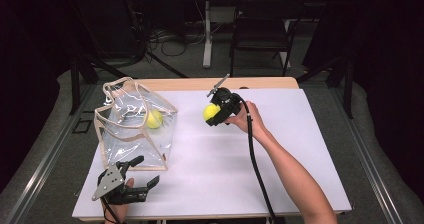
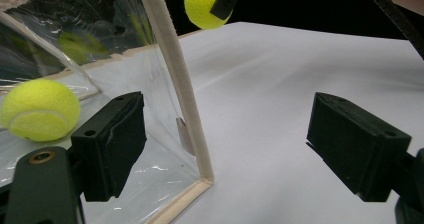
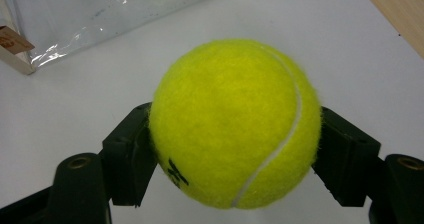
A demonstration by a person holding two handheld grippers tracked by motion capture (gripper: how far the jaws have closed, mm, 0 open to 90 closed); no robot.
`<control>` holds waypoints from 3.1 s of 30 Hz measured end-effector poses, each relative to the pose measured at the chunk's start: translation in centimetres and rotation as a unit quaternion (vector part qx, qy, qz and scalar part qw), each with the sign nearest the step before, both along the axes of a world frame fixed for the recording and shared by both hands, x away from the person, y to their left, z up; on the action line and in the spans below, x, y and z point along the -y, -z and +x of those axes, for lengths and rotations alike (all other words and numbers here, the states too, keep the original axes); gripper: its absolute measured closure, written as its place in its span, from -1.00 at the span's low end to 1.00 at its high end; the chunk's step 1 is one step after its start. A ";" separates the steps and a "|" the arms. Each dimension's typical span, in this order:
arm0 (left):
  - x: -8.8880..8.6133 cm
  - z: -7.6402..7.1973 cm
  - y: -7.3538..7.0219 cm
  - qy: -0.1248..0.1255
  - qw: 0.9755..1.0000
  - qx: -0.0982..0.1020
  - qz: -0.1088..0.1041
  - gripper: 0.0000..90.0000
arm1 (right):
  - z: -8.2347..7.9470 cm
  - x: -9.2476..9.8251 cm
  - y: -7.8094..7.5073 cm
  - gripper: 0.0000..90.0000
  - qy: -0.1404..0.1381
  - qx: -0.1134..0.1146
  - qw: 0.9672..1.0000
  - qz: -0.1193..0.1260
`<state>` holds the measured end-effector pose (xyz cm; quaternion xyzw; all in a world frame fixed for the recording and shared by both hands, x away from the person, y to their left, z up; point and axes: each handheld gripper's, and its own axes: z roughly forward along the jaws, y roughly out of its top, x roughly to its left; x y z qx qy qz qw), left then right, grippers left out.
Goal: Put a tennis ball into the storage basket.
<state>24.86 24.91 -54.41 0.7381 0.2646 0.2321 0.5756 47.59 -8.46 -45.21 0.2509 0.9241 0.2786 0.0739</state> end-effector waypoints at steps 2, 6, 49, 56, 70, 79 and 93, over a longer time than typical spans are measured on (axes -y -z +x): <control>0.0 0.0 0.0 0.000 1.000 0.000 0.000 -0.65 | 0.0 0.0 -0.1 -0.41 -0.001 0.000 1.000 -0.001; 0.0 0.0 0.0 0.000 1.000 0.000 0.000 -0.65 | -0.1 -0.2 -0.3 -0.42 -0.002 0.002 1.000 0.000; -0.1 0.0 0.0 0.000 1.000 0.000 -0.001 -0.65 | -1.0 -2.2 -2.6 -0.42 -0.031 0.025 0.999 0.013; -0.1 0.0 0.0 0.001 1.000 0.000 -0.001 -0.65 | -1.3 -2.7 -2.9 -0.42 -0.035 0.030 0.999 0.023; -0.1 0.0 0.0 0.000 1.000 0.001 0.000 -0.65 | -1.6 -3.8 -3.4 -0.42 -0.046 0.042 0.997 0.039; -0.1 0.0 0.0 0.000 1.000 0.001 -0.001 -0.65 | -1.8 -4.3 -3.7 -0.42 -0.048 0.051 0.996 0.050; 0.0 0.0 0.0 0.000 1.000 0.001 -0.002 -0.65 | -1.9 -4.8 -4.3 -0.41 -0.054 0.060 0.995 0.062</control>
